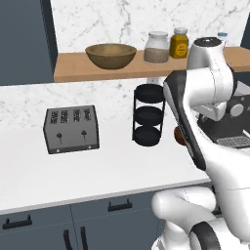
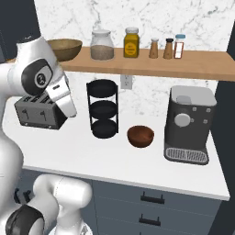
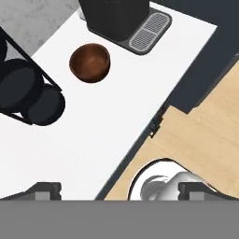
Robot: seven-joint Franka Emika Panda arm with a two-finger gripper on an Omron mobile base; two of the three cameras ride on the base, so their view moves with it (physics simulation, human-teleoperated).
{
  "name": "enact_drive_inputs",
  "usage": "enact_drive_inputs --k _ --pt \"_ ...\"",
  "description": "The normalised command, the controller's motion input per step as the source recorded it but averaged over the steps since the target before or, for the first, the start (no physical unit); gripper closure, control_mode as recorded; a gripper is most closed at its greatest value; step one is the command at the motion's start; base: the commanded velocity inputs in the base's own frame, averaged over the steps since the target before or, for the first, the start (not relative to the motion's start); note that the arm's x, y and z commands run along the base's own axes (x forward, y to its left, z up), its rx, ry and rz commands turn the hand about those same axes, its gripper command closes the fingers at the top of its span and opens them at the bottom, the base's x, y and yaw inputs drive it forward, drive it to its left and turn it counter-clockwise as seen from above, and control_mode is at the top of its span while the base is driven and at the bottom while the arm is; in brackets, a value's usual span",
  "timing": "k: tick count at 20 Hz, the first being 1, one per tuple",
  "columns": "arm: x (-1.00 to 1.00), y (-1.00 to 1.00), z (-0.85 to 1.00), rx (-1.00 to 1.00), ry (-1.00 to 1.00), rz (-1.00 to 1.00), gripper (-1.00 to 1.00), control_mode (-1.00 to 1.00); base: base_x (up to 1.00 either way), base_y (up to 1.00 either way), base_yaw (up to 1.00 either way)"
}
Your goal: Pick up the bowls on the counter and stack them on top of one another in the open cabinet. Place the smaller bowl on top of the larger bowl.
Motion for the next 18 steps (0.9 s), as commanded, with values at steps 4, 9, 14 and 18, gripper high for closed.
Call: enact_drive_inputs --k 4,9,14,18 --pt "-0.48 -1.0 -0.78 0.0 -0.01 0.0 -1.0 -1.0 0.0 0.0 0.0" --pt "0.04 -1.0 -0.28 0.05 0.01 -0.01 -1.0 -1.0 0.0 0.0 0.0" --pt "0.93 -0.68 0.0 0.04 0.11 -0.06 -1.0 -1.0 0.0 0.0 0.0" --pt "0.86 -0.44 -0.09 0.11 0.1 -0.01 -1.0 -1.0 0.0 0.0 0.0"
